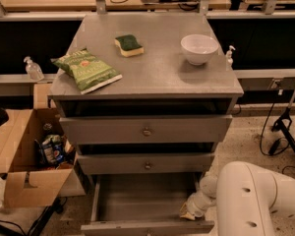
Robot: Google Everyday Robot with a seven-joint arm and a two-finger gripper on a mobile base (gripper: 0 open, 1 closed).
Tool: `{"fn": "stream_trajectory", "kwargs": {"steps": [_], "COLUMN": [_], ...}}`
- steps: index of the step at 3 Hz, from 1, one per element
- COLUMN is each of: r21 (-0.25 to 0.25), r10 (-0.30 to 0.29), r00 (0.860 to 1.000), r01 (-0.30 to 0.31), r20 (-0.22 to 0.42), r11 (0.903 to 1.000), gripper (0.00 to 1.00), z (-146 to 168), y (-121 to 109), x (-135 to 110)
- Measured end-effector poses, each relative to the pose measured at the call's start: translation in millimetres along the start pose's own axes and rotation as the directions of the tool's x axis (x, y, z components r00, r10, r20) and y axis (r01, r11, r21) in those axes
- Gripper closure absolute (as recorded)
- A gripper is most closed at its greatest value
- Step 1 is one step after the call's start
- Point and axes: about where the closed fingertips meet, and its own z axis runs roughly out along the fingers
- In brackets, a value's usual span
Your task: Open bottom drawer
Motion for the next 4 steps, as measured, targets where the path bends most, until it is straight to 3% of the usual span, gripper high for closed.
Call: {"fn": "stream_trajectory", "kwargs": {"steps": [1, 2, 4], "r21": [0.0, 0.0, 0.0], "r10": [0.0, 0.0, 0.0], "r00": [1.0, 1.0, 1.0], "r01": [0.0, 0.0, 0.0], "r20": [0.0, 0.0, 0.0], "r11": [1.0, 1.0, 1.0], "gripper": [0.27, 0.04, 0.0], "z": [-0.1, -0.2, -1.8], "y": [0.1, -0.6, -13.8], "x": [-0.1, -0.2, -3.2]}}
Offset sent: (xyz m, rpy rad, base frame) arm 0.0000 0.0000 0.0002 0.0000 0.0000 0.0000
